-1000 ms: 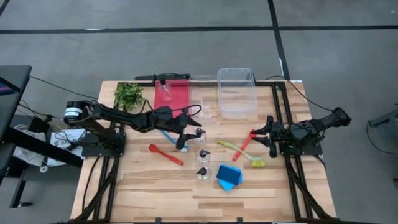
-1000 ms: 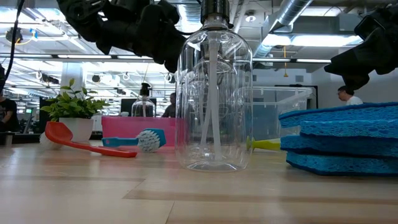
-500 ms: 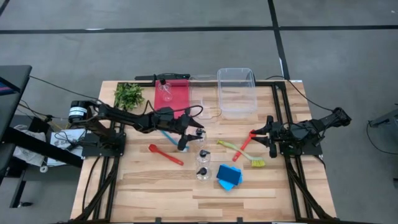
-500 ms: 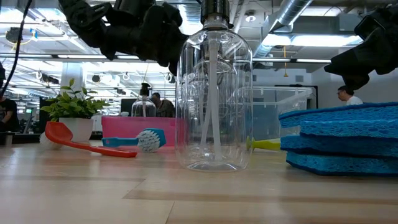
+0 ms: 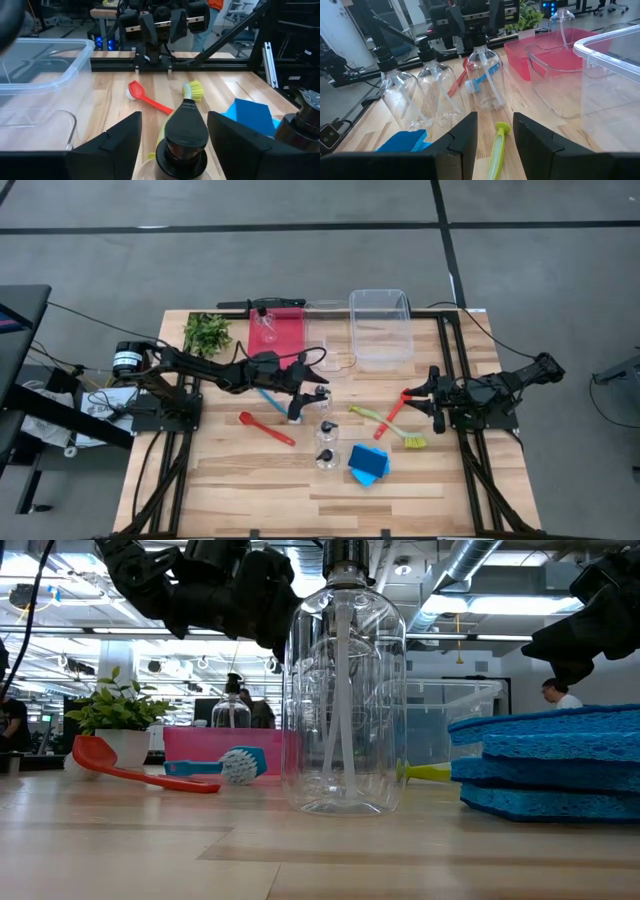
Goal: Pick & Place Kitchen Sink Supplies
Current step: Put the spray bottle into the pink bin
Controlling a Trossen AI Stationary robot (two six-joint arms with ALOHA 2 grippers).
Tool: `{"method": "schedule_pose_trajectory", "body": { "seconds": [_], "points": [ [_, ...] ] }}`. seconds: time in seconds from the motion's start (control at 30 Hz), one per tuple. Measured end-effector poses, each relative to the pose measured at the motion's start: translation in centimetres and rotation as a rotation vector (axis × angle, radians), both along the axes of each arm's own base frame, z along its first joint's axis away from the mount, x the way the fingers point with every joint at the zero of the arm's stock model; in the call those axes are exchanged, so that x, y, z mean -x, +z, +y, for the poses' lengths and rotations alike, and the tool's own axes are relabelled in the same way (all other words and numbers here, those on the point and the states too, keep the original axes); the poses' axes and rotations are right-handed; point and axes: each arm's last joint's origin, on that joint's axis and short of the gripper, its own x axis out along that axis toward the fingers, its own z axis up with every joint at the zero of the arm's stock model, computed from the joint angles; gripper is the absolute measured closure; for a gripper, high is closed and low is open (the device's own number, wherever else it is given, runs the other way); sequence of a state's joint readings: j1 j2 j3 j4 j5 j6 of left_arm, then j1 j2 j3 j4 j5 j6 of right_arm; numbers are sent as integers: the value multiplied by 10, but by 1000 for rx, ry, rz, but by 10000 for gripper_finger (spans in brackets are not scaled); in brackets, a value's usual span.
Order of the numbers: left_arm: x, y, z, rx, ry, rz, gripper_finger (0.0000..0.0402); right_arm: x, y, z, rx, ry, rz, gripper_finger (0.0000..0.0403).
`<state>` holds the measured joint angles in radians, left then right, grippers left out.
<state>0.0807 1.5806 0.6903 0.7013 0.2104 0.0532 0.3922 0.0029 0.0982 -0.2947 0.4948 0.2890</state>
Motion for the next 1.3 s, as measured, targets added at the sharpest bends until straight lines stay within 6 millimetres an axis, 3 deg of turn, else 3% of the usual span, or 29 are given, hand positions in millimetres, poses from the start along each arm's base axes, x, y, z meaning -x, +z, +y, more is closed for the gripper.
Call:
{"method": "schedule_pose_trajectory", "body": {
  "seconds": [0.57, 0.97, 1.3],
  "points": [
    [0, 1, 2, 2, 8, -5, 306, 0, 0, 0, 0, 0, 0, 284],
    [2, 5, 1, 5, 4, -14, 305, 0, 0, 0, 0, 0, 0, 284],
    [17, 42, 0, -6, 4, -149, 299, 0, 0, 0, 0, 0, 0, 284]
  ]
}}
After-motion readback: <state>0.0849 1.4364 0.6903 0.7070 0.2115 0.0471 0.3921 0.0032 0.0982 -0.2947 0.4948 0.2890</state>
